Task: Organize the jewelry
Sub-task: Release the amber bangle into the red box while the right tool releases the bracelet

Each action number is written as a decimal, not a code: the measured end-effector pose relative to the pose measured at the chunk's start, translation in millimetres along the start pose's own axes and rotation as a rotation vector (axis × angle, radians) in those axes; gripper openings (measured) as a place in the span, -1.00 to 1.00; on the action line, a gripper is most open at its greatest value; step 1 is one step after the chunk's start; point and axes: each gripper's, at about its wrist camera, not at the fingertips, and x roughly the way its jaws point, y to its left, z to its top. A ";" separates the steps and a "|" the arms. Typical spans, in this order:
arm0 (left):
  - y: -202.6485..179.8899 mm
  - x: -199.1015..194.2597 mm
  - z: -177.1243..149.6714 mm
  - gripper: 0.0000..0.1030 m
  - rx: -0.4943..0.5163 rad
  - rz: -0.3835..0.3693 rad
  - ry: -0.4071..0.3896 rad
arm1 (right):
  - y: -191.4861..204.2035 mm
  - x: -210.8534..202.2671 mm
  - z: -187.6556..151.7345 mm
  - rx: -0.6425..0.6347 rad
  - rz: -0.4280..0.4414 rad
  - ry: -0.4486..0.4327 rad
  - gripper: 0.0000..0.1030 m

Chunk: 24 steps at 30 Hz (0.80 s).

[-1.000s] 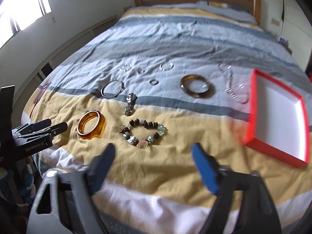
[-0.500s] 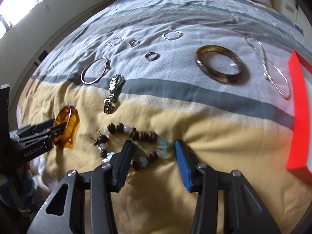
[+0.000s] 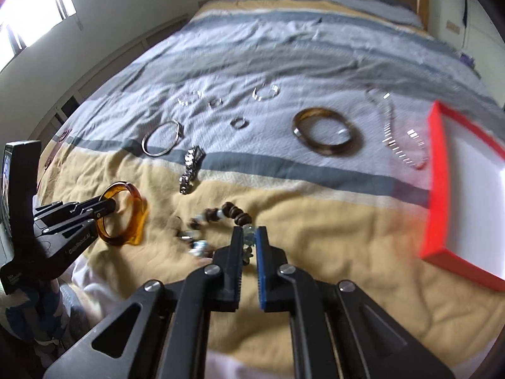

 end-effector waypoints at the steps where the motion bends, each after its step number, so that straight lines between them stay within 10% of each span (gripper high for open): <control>1: -3.0 -9.6 -0.2 -0.82 0.014 0.005 -0.018 | 0.3 -8.2 -0.3 -0.002 -0.004 -0.013 -0.86; 13: -72.1 -122.3 8.5 -0.82 0.139 -0.046 -0.194 | -50.9 -140.8 -26.1 0.073 -0.103 -0.215 -0.87; 24: -226.7 -131.7 67.7 -0.82 0.309 -0.232 -0.230 | -177.2 -151.2 -17.0 0.208 -0.227 -0.244 -0.87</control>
